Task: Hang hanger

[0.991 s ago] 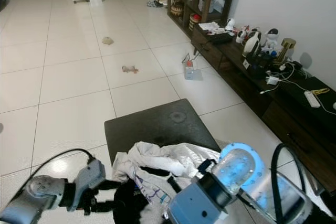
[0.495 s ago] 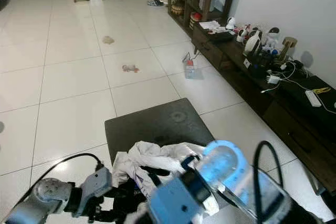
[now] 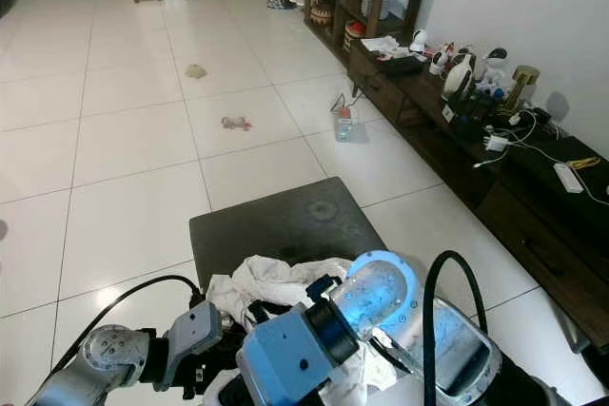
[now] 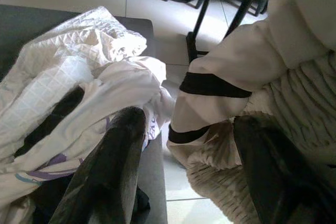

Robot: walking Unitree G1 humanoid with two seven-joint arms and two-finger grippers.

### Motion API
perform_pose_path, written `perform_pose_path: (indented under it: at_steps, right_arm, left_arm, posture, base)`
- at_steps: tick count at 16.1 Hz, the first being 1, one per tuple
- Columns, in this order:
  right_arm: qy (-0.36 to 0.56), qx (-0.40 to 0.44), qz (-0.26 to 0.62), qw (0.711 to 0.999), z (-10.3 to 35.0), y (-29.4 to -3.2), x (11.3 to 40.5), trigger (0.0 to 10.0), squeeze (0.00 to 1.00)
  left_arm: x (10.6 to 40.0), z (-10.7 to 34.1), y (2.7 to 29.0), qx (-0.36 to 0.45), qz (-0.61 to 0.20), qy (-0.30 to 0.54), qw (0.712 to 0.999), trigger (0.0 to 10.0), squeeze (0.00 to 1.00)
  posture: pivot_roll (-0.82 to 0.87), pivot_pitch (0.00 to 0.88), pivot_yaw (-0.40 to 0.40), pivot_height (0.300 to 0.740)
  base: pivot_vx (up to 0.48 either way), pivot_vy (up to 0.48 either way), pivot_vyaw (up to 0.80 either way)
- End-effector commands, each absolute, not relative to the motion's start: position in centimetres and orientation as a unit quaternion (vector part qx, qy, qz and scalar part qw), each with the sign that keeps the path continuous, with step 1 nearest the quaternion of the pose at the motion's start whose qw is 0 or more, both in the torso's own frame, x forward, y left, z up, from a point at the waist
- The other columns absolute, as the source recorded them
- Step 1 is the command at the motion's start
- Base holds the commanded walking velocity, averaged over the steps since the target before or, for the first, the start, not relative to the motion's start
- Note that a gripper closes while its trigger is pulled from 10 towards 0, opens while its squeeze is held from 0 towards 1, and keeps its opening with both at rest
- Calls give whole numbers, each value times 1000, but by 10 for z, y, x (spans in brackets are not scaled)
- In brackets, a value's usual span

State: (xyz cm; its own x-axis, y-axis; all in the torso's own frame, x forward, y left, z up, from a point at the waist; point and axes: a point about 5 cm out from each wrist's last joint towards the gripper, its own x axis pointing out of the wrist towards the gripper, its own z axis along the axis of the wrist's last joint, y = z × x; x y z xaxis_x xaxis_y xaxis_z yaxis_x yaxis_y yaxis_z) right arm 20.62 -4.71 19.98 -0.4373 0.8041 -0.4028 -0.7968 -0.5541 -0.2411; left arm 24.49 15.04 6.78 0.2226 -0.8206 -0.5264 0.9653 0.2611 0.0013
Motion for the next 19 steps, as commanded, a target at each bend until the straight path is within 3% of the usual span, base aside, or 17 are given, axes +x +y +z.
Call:
perform_pose_path:
  at_steps: [1, 7, 11, 17, 19]
  right_arm:
    - [-8, -245, 849, 468, 200, -44, 206, 0, 0]
    - [-13, -241, 843, 481, 199, -37, 213, 0, 0]
    - [-21, -232, 837, 494, 200, -27, 216, 0, 0]
    - [-25, -233, 810, 537, 195, -18, 230, 0, 0]
    - [-30, -229, 792, 565, 193, -15, 238, 0, 0]
  left_arm:
    - [239, 66, 152, 171, -596, 231, 750, 10000, 0]
    - [226, 64, 157, 177, -627, 266, 710, 10000, 0]
    - [225, 68, 152, 168, -633, 261, 709, 10000, 0]
    - [220, 72, 151, 159, -637, 269, 704, 10000, 0]
    - [216, 72, 152, 158, -642, 276, 698, 10000, 0]
  posture:
    - [-22, 128, -58, 740]
    - [-12, 111, -55, 740]
    - [-4, 106, -52, 740]
    - [7, 112, -50, 740]
    - [13, 111, -48, 740]
  base:
    - [0, 0, 0]
    - [0, 0, 0]
    - [0, 0, 0]
    - [0, 0, 0]
    - [0, 0, 0]
